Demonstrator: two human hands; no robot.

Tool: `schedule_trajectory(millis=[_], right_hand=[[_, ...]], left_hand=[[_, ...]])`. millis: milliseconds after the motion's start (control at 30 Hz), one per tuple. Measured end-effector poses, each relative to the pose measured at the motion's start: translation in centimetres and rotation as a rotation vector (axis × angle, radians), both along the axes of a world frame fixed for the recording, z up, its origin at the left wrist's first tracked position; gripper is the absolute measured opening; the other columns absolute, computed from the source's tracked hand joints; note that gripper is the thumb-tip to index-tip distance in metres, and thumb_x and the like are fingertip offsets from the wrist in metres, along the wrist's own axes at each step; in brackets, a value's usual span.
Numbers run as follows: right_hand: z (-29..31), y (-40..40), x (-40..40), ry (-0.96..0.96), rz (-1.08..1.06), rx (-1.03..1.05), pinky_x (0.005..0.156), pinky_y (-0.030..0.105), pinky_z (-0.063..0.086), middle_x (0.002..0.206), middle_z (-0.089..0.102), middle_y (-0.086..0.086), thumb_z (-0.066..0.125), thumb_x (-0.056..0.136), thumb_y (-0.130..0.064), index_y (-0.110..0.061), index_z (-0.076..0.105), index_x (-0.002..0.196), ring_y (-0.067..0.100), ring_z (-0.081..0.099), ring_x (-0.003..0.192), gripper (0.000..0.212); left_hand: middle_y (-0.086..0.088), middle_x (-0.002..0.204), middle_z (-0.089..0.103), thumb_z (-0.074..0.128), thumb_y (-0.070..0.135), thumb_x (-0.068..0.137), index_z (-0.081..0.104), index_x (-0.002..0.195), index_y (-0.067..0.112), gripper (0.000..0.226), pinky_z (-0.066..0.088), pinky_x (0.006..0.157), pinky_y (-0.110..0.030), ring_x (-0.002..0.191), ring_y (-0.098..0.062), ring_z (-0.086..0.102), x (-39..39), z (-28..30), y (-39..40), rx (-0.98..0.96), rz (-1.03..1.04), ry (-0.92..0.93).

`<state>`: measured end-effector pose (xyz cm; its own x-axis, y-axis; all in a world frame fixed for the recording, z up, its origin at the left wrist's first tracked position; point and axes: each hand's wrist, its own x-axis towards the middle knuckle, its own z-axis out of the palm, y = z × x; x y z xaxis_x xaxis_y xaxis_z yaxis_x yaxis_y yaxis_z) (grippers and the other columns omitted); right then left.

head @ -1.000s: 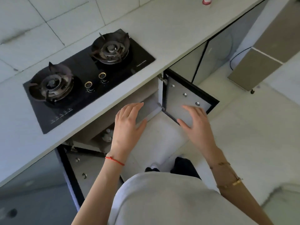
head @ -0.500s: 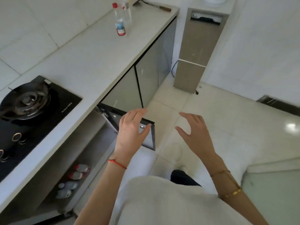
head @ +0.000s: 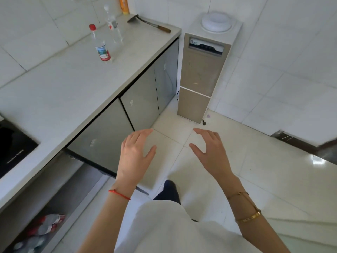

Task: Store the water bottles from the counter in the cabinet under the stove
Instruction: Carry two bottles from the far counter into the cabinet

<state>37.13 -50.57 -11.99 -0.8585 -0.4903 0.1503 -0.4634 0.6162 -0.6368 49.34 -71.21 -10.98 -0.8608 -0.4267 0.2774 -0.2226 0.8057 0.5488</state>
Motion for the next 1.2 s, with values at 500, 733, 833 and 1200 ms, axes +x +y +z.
schedule_trajectory(millis=[500, 733, 833, 1200], right_hand=[[1.5, -13.6, -28.4, 0.056, 0.207, -0.003, 0.101, 0.026, 0.038, 0.125, 0.06, -0.002, 0.065, 0.089, -0.032, -0.02, 0.053, 0.133, 0.015, 0.046, 0.12, 0.047], [1.9, -21.7, -37.8, 0.058, 0.343, -0.038, 0.1, 0.031, 0.043, 0.126, 0.06, -0.002, 0.065, 0.089, -0.033, -0.019, 0.053, 0.133, 0.015, 0.046, 0.121, 0.047], [1.6, -25.5, -41.5, 0.053, 0.409, -0.05, 0.101, 0.038, 0.046, 0.126, 0.06, -0.001, 0.065, 0.089, -0.034, -0.018, 0.053, 0.132, 0.018, 0.047, 0.121, 0.048], [2.7, -42.5, -56.4, 0.111, 0.704, -0.062, 0.103, 0.036, 0.044, 0.13, 0.057, -0.001, 0.06, 0.092, -0.036, -0.018, 0.051, 0.135, 0.019, 0.045, 0.124, 0.048]], left_hand=[[0.001, 0.125, 0.062, 0.068, 0.02, 0.088, 0.056, 0.13, 0.018, 0.044, 0.037, 0.109, -0.04, 0.118, -0.024, 0.056, -22.5, 0.3, -10.3, 0.001, 0.215, 0.016], [0.005, 0.122, 0.062, 0.071, 0.017, 0.085, 0.057, 0.128, 0.02, 0.045, 0.039, 0.104, -0.036, 0.117, -0.018, 0.055, -29.2, 1.4, -16.5, -0.01, 0.38, 0.026], [0.003, 0.125, 0.062, 0.07, 0.015, 0.085, 0.057, 0.129, 0.018, 0.045, 0.042, 0.106, -0.041, 0.12, -0.02, 0.055, -31.9, 1.5, -18.8, -0.002, 0.437, 0.036], [0.0, 0.127, 0.063, 0.07, 0.015, 0.086, 0.057, 0.13, 0.017, 0.046, 0.046, 0.103, -0.046, 0.122, -0.022, 0.055, -44.5, 1.8, -27.8, -0.012, 0.723, 0.1]])
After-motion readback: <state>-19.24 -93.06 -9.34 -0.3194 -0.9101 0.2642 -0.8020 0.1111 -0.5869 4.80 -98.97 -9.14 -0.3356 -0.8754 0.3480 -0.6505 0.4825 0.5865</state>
